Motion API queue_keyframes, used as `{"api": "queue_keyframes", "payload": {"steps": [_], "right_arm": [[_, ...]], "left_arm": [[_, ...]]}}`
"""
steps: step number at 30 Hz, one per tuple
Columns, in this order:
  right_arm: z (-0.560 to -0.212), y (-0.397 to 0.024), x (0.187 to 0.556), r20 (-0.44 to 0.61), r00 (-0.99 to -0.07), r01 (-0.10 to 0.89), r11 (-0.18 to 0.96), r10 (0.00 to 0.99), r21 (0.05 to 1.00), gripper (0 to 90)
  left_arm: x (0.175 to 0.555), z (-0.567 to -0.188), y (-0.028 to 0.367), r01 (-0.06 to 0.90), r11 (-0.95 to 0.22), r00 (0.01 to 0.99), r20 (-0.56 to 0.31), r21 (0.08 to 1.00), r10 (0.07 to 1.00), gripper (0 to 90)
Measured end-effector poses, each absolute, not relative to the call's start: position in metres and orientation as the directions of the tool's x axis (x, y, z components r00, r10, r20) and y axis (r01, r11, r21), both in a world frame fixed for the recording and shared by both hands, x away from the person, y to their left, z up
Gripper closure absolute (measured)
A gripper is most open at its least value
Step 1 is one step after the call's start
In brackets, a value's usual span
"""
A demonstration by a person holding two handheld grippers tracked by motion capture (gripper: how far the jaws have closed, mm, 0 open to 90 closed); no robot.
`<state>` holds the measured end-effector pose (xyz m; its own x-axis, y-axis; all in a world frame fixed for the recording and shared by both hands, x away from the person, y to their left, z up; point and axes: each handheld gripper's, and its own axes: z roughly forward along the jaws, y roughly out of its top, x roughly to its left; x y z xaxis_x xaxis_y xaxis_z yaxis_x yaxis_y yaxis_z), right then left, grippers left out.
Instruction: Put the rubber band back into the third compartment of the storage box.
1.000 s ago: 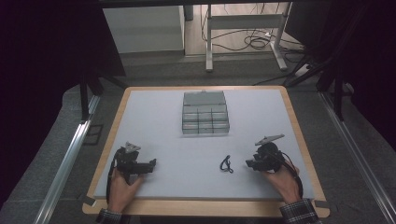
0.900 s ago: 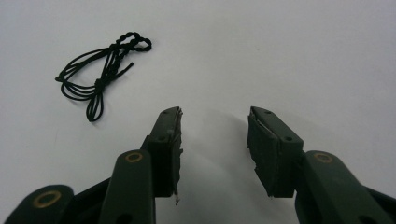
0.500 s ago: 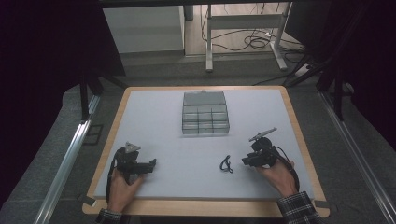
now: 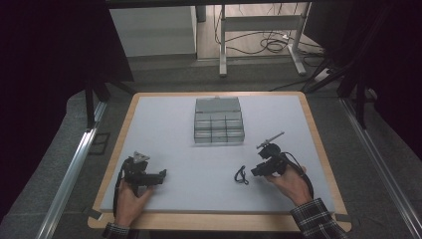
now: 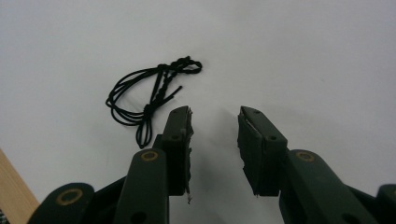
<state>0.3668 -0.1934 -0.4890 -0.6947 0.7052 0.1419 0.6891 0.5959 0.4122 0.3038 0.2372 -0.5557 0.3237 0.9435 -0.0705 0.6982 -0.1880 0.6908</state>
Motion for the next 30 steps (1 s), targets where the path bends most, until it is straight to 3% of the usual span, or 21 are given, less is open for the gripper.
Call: {"api": "queue_keyframes", "payload": {"steps": [30], "right_arm": [[-0.493, -0.125, 0.366, 0.018, -0.825, 0.557, 0.807, 0.565, 0.197, 68.5]], "left_arm": [[0.304, -0.556, 0.237, 0.698, -0.187, 0.324, -0.072, 0.692, 0.943, 1.9]]}}
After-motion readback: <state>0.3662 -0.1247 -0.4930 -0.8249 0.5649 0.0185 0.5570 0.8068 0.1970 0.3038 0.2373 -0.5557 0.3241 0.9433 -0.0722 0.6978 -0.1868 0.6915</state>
